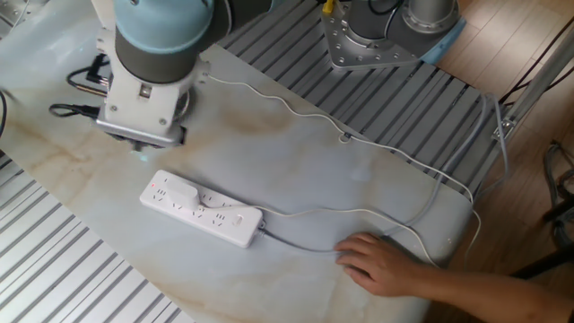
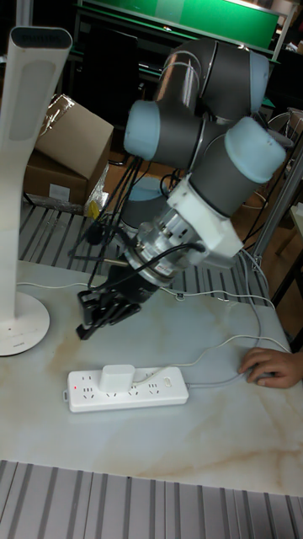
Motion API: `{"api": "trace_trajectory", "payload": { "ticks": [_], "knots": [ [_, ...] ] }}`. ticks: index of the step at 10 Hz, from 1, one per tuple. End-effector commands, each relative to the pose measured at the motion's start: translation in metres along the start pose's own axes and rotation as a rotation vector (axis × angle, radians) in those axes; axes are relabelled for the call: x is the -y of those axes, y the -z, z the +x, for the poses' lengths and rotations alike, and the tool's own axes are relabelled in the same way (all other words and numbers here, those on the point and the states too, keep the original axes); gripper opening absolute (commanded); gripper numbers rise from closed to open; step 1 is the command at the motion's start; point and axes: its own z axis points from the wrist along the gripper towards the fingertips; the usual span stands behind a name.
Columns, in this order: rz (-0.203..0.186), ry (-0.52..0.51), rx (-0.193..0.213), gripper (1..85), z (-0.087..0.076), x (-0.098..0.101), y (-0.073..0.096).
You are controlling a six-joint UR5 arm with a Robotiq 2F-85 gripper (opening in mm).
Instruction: Plug in the power cord of the desk lamp, turn on the socket, and light up the desk lamp
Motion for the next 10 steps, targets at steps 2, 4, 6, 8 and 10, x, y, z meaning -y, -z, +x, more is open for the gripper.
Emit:
{"api": "trace_trajectory", "payload": {
  "ticks": [2,4,6,8,10],
  "knots": [
    [0.156,0.062,-0.011,1.0,0.03,0.037,-0.044],
    [0.182,0.065,-0.024,1.0,0.044,0.036,-0.058],
    [0.181,0.063,-0.039,1.0,0.053,0.033,-0.062],
    [0.174,0.061,-0.108,1.0,0.075,0.028,-0.066],
    [0.186,0.06,-0.139,1.0,0.085,0.03,-0.068]
  ]
}}
